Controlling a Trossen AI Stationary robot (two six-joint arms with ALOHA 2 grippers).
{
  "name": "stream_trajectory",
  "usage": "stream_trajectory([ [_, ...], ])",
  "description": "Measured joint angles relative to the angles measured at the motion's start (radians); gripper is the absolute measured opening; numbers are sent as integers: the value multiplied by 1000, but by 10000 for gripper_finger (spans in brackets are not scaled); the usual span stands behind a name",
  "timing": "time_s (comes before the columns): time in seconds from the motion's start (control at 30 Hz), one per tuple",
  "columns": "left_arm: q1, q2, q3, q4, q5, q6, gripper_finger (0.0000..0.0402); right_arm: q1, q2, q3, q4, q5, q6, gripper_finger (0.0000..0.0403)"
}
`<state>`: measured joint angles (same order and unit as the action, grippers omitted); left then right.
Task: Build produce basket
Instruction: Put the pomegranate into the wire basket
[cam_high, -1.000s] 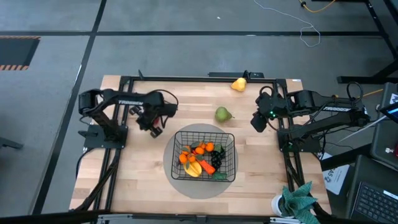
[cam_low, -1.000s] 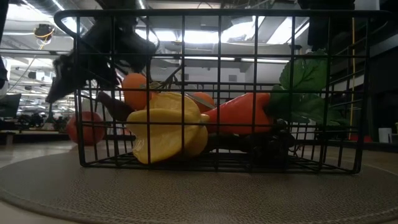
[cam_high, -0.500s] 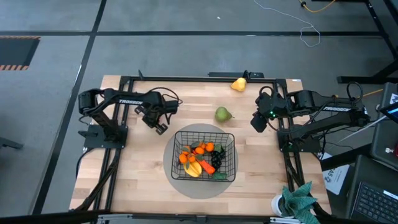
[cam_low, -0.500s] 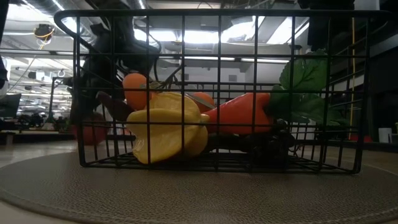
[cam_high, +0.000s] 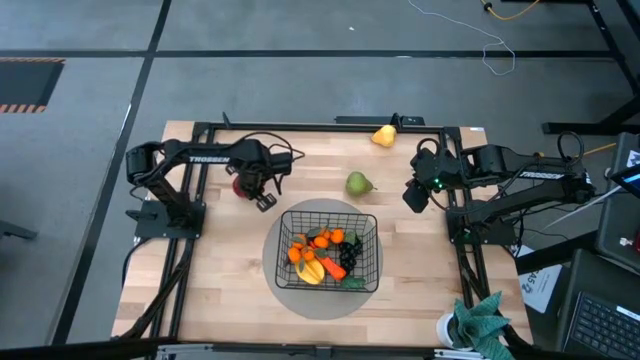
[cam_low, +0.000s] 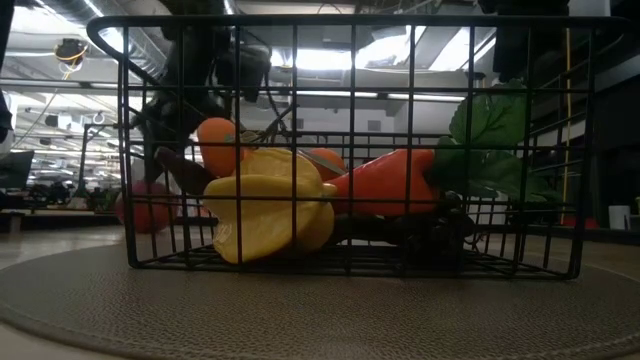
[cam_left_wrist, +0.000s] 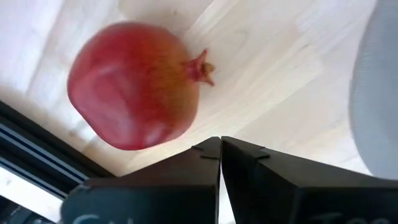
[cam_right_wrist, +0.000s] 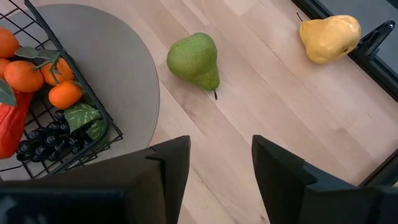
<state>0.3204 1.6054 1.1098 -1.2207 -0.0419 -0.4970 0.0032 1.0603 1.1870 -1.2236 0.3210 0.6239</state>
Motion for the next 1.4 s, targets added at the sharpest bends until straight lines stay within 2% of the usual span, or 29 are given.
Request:
stream_trajectory([
  [0.1, 0, 0, 32, -11, -17, 58, 3, 0, 0, 0, 0, 0, 0, 161],
  [0.3, 2, 0, 39, 1, -128, 139, 21, 0, 0, 0, 0, 0, 3, 161],
  [0.7, -52, 0, 39, 152, -105, 506, 123, 0, 0, 0, 0, 0, 3, 161],
  [0.83, -74, 0, 39, 152, -148, 658, 148, 0, 0, 0, 0, 0, 4, 161],
  [1.03, -74, 1, 39, 152, -177, 894, 156, 0, 0, 0, 0, 0, 4, 161],
  [1.27, -65, 6, 37, 155, -175, 905, 155, 0, 0, 0, 0, -1, -1, 161],
  [1.4, -66, 6, 27, 169, -174, 962, 156, 0, 0, 0, 0, -1, 0, 161],
])
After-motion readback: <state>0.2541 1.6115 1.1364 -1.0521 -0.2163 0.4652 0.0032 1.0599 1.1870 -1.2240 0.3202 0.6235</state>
